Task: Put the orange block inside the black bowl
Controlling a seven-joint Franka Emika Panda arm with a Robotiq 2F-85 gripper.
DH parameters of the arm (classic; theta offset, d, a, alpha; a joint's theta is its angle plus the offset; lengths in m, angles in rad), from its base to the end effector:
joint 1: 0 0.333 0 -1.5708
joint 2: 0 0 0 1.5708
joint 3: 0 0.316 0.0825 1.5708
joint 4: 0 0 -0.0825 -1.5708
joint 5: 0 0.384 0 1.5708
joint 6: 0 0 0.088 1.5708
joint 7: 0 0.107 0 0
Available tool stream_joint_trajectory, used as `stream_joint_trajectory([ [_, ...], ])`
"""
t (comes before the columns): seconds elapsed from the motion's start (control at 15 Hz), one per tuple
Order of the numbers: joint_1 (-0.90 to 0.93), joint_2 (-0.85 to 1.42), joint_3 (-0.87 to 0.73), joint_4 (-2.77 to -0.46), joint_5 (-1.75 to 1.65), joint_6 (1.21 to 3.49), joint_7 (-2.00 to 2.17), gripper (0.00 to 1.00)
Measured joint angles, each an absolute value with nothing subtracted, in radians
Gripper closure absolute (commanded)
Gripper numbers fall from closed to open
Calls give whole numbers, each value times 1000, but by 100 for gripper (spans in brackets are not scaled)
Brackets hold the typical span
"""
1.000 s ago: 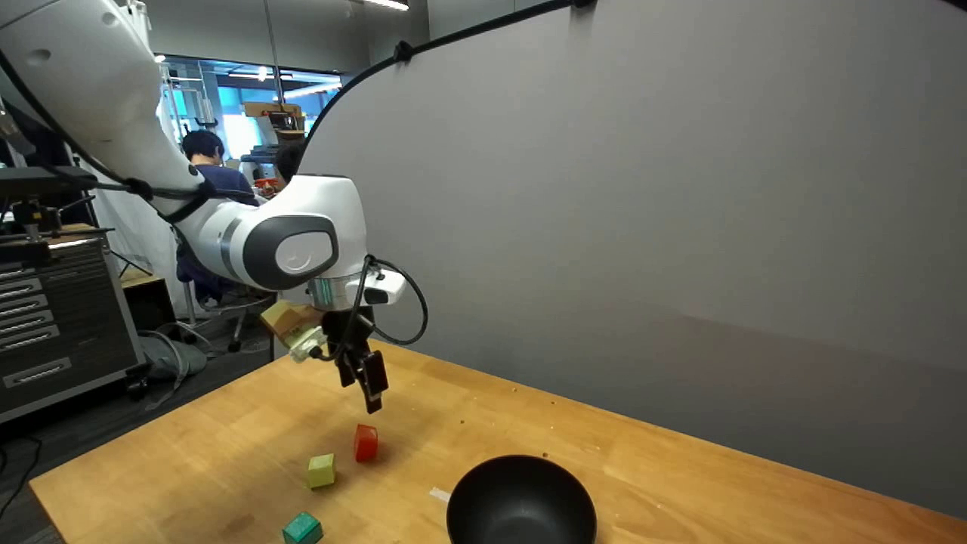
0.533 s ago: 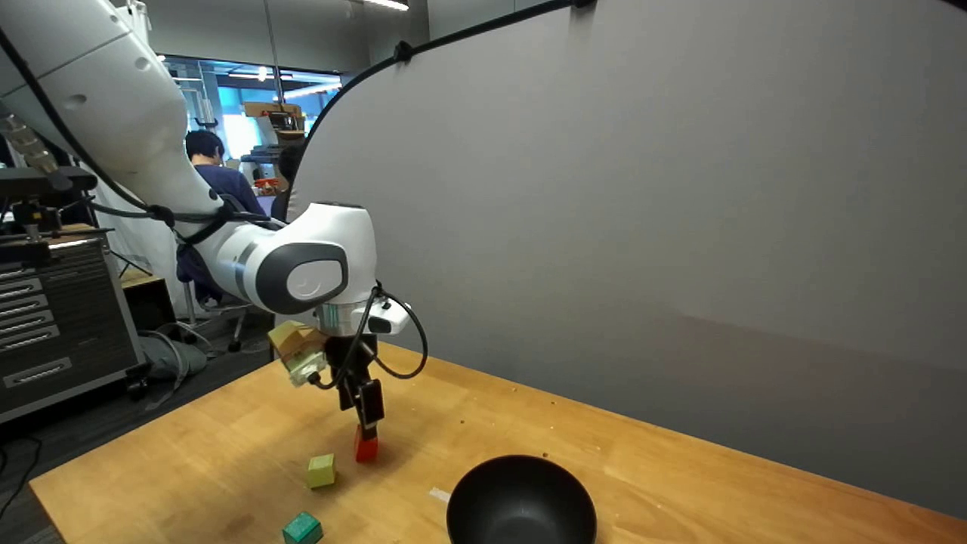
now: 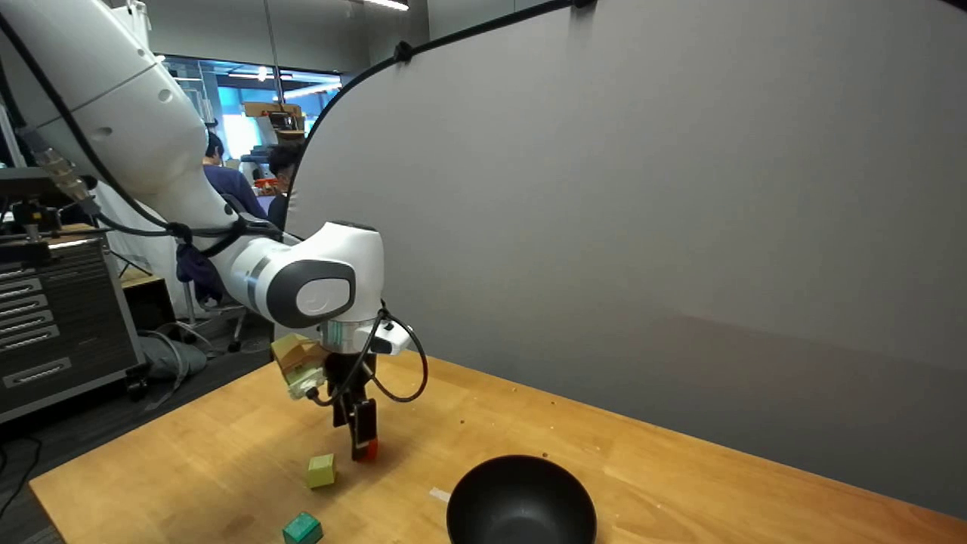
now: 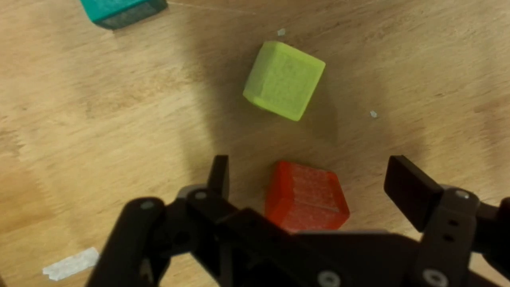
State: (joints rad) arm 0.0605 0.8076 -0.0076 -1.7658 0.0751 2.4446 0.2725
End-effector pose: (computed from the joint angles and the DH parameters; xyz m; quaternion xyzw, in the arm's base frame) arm 0.6342 0.0339 0.0951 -0.9881 0.1384 0.0665 0.0087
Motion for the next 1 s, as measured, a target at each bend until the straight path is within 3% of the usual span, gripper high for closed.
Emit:
stream_joint_trajectory([
  [0.07,61,815,-8,-1756,75,2441,272,25],
  [0.13,61,821,-8,-1746,75,2439,272,26],
  [0.53,62,848,-9,-1703,75,2431,272,73],
  [0.6,63,850,-9,-1699,75,2430,272,77],
  [1.0,72,840,-8,-1686,73,2429,272,77],
])
